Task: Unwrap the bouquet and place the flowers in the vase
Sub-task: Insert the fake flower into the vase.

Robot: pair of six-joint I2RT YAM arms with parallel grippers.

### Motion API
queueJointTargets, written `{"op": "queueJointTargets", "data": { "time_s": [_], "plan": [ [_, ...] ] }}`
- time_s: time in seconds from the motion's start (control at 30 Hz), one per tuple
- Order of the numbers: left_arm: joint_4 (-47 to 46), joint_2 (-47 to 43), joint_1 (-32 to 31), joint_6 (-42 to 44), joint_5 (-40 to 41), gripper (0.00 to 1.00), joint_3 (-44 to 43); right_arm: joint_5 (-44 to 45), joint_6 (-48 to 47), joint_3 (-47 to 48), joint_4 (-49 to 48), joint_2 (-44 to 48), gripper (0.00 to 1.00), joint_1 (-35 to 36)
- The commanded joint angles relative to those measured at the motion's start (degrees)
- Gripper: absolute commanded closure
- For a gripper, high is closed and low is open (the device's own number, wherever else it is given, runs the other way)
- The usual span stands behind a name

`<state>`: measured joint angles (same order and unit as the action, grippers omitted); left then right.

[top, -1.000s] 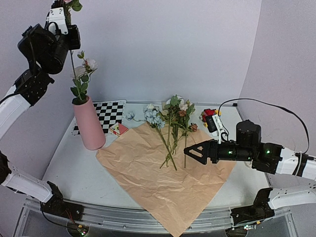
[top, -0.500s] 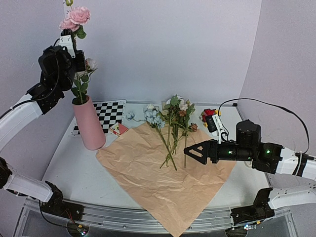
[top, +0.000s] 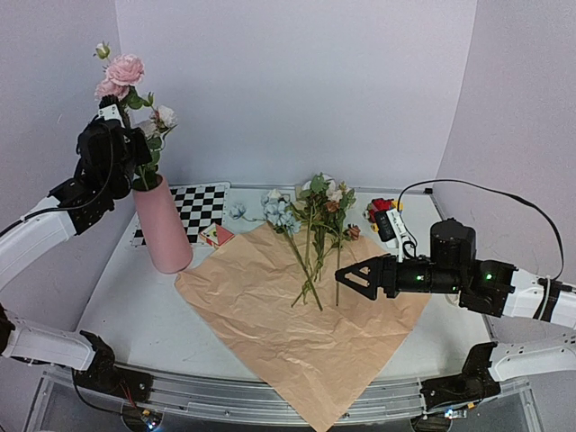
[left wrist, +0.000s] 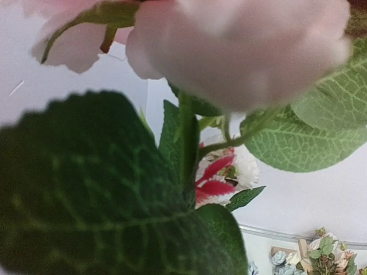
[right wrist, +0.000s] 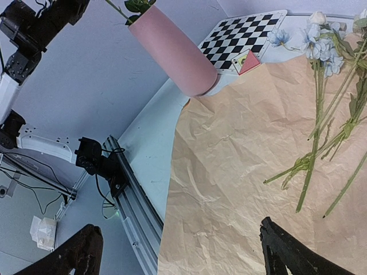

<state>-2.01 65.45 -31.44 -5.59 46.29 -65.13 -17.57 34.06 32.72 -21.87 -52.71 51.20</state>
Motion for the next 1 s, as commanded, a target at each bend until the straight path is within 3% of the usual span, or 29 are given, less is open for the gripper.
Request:
{"op": "queueJointTargets", "data": {
  "time_s": [0.0, 0.43, 0.5, 0.57, 0.63, 0.97],
  "plan": [
    [3.54, -2.38, 1.65, -7.76, 5.2, 1.0, 1.56, -0.95, -0.23, 0.62, -1.16, 0.59, 0.04, 0.3],
    [9.62, -1.86, 4.78, -16.25, 3.52, 0.95, 4.86, -0.97, 0.3, 0.01, -1.15, 1.66, 0.04, 0.29],
    [11.08, -1.29, 5.17, -17.45, 2.46, 0.84, 4.37, -0.97, 0.37, 0.0, -1.1, 1.73, 0.04, 0.3],
    [13.11, -0.67, 5.47, -19.09, 1.94, 0.59, 3.38, -1.04, 0.45, 0.11, -1.08, 1.73, 0.04, 0.3],
    [16.12, 0.06, 5.75, -21.06, 1.77, 0.49, 1.81, -1.06, 0.57, 0.07, -1.07, 1.84, 0.04, 0.3],
    [24.53, -1.66, 5.96, -27.65, -5.15, 0.34, 0.64, -0.9, 0.9, -0.19, -1.08, 1.82, 0.04, 0.3]
  ]
}}
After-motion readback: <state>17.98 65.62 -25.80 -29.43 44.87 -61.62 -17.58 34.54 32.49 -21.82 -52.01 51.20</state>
